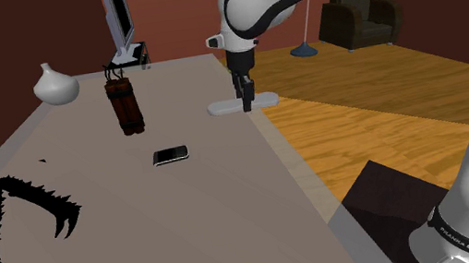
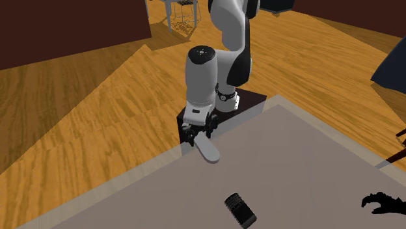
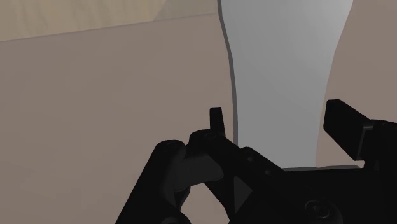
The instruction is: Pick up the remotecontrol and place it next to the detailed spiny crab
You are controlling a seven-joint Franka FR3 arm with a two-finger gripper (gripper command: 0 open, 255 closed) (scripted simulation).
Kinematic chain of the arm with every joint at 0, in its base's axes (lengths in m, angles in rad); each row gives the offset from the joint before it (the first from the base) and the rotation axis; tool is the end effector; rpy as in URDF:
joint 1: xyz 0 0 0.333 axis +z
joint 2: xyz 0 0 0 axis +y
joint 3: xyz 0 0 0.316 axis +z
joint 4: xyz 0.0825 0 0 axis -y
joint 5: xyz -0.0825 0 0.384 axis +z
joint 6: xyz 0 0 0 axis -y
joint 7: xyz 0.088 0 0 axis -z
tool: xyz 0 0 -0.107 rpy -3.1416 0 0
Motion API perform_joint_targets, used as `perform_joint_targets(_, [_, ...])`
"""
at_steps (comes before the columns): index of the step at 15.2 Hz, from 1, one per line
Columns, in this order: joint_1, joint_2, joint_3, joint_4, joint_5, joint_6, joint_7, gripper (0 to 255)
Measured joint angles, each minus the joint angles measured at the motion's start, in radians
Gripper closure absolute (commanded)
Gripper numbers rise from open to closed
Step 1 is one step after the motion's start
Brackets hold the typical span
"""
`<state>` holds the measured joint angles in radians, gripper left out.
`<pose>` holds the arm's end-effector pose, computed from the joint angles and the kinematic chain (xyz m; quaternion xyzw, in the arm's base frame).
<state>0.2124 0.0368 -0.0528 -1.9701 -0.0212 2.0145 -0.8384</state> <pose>0.5588 0.0889 0.4520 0.8758 0.4825 0.0001 0.0112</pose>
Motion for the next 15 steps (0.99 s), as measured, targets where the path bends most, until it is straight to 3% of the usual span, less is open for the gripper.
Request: perform_joint_targets(15, [0.016, -0.032, 0.015, 0.14, -0.001, -0.173, 0.027, 255])
